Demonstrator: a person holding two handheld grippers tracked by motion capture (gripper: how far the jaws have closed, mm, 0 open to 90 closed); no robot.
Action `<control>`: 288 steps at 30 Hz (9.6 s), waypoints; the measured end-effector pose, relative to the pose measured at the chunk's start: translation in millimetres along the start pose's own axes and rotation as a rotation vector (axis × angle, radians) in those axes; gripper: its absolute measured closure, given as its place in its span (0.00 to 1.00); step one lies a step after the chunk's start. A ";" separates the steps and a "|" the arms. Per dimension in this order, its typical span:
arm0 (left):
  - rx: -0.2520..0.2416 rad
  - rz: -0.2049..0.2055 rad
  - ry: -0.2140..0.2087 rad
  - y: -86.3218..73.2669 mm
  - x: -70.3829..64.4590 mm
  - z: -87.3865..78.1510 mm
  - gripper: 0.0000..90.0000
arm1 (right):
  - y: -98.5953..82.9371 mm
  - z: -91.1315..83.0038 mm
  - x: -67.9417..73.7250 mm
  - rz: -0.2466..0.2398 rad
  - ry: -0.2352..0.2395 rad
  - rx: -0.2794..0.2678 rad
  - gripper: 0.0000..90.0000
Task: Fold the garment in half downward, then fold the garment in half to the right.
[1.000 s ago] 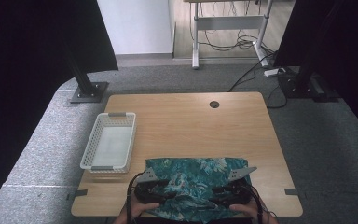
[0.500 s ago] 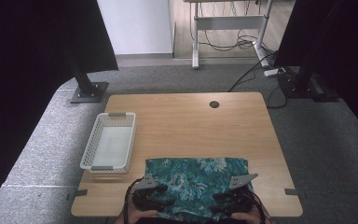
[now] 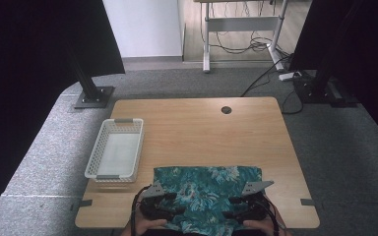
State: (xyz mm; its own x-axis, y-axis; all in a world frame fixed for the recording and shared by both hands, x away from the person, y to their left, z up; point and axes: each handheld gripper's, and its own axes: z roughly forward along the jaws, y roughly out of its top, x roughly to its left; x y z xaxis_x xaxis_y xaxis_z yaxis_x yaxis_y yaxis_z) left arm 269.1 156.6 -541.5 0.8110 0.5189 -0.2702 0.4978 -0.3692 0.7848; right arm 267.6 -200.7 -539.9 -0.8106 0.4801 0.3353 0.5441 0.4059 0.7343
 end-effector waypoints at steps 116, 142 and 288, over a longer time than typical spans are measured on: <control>-0.041 -0.012 0.207 -41.6 -22.4 -41.2 0.24 | -53.3 -45.3 29.0 0.025 -0.328 -0.198 0.26; -0.057 -0.016 0.229 -30.6 -12.5 -34.6 0.23 | -57.4 -45.6 26.6 0.021 -0.356 -0.175 0.27; -0.003 -0.076 0.252 63.0 123.2 50.6 0.20 | -32.4 -3.9 2.3 0.046 -0.282 -0.080 0.32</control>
State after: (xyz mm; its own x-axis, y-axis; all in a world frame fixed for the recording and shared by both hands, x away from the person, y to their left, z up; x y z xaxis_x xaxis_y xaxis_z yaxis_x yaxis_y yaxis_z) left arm 416.0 158.3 -553.6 0.6691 0.7207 -0.1812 0.5527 -0.3196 0.7697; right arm 247.3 -215.8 -560.6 -0.6871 0.6983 0.2006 0.5511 0.3211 0.7702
